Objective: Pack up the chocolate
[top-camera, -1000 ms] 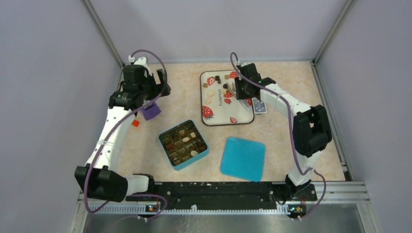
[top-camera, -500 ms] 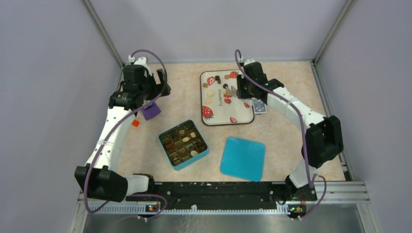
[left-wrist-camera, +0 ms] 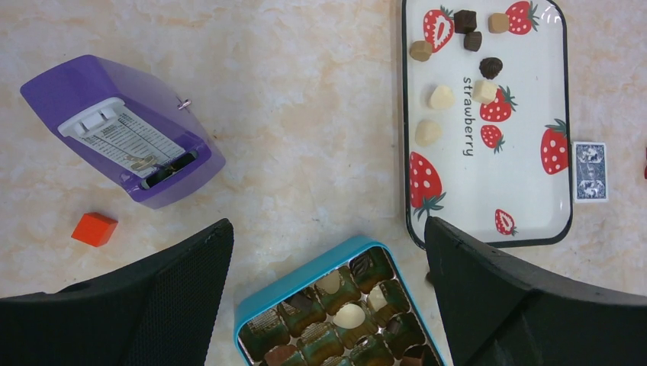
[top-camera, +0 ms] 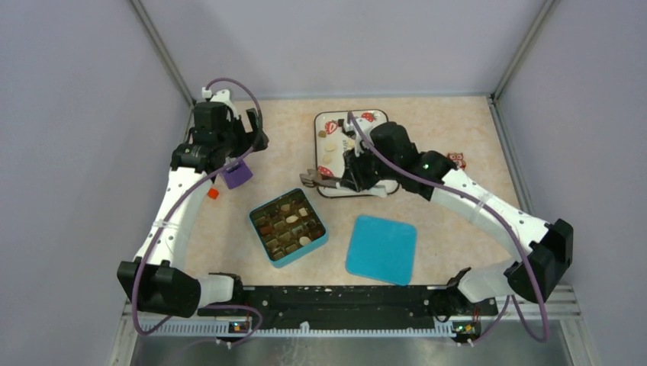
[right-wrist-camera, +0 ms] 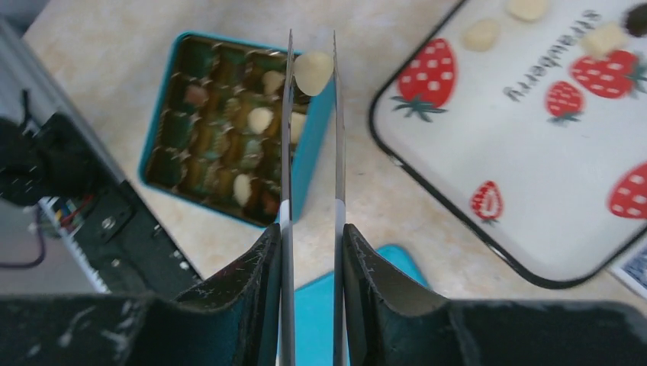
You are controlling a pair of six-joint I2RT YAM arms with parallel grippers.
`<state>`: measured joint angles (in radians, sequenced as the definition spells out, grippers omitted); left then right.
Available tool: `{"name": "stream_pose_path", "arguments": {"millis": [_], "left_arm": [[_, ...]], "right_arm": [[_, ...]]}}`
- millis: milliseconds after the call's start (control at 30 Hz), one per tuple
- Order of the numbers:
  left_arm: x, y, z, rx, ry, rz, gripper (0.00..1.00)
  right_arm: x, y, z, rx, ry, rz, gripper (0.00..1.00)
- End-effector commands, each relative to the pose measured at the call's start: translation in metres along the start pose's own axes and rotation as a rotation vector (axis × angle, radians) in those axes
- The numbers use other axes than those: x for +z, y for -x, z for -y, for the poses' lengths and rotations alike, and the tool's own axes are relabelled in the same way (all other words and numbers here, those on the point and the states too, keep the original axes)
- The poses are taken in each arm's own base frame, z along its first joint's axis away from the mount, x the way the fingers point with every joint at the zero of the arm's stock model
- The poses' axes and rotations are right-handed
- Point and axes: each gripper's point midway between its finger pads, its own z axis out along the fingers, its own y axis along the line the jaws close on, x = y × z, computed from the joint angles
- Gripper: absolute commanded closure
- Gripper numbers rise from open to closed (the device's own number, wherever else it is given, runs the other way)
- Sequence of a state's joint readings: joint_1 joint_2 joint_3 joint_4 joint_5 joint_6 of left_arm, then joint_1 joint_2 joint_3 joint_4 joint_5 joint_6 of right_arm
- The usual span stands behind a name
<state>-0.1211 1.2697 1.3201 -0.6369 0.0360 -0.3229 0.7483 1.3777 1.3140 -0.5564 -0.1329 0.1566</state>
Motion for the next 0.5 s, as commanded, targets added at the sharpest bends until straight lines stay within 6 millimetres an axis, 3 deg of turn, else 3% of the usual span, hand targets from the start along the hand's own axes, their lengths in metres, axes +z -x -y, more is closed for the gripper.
{"name": "stream_pose_path", "arguments": {"millis": [0,267,467], "left_arm": [[-0.005,0.013,0.007,-0.017,-0.034,0.045,0.01],[-0.012,0.012,0.004,-0.017,-0.022,0.051,0.01],[-0.011,0.011,0.003,-0.011,-0.017,0.051,0.01]], "right_arm": [[-0.016,-0.002,-0.065,-0.089,0.247,0.024,0.98],[0.002,-0.022,-0.122,-0.131,0.409,-0.032,0.98],[0.020,-0.036,-0.137,-0.144,0.428,-0.083,0.98]]}}
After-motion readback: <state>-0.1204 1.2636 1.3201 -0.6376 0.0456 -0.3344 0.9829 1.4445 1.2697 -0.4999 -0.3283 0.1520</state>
